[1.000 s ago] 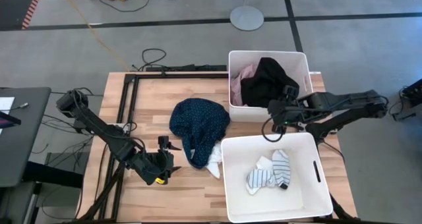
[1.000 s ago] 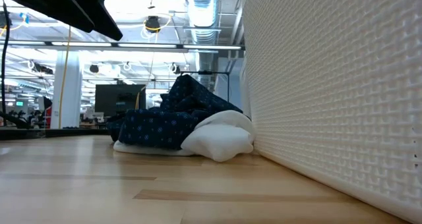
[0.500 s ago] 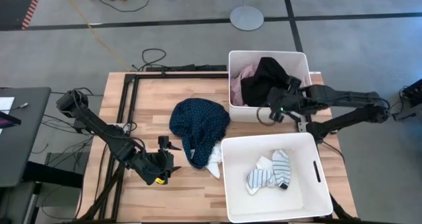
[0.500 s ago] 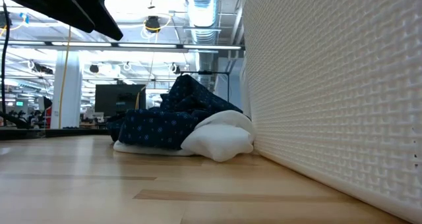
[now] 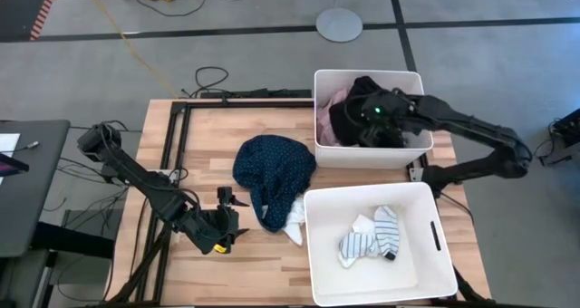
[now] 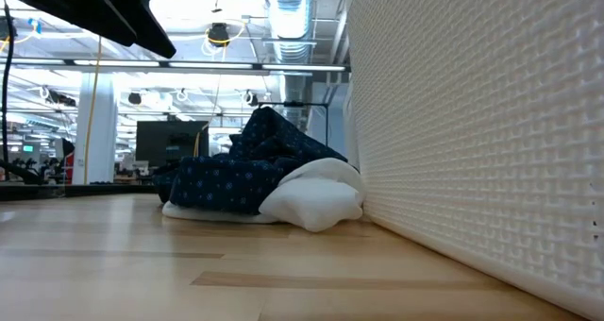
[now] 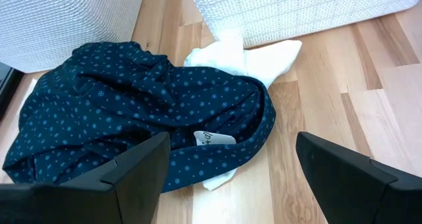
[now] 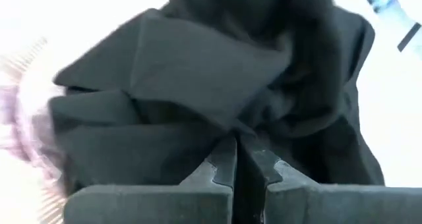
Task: Sort clothes
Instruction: Put the black shirt into the top white laundry bin
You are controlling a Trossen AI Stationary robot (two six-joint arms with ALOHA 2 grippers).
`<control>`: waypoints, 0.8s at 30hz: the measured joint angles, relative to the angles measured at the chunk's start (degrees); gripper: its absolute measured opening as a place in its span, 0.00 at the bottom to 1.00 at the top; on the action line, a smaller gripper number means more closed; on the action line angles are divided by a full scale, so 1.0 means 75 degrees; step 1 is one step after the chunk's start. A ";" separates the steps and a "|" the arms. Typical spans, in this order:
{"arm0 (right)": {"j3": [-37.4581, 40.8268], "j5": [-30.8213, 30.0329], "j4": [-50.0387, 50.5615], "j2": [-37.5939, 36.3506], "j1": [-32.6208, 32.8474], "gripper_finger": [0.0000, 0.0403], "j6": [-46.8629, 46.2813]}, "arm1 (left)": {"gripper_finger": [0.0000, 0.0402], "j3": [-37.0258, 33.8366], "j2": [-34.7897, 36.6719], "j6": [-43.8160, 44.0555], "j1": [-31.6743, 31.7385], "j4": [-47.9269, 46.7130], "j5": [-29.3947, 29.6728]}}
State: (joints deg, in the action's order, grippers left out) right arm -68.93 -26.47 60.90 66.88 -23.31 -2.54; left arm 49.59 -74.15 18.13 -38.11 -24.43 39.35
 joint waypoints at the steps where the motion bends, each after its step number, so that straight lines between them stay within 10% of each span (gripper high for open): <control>1: -0.0001 0.0137 0.0019 0.0126 -0.0146 0.07 0.0002 | 0.80 -0.0001 0.0000 0.0000 0.0000 0.0000 -0.0002; 24: -0.0012 0.1950 -0.0097 0.2974 -0.1172 0.07 -0.0060 | 0.80 -0.0001 0.0000 0.0078 0.0000 -0.0002 -0.0166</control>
State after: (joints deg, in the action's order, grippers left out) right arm -69.01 -11.85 60.17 89.18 -32.10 -2.98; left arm 49.58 -74.15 18.71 -38.11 -24.44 38.11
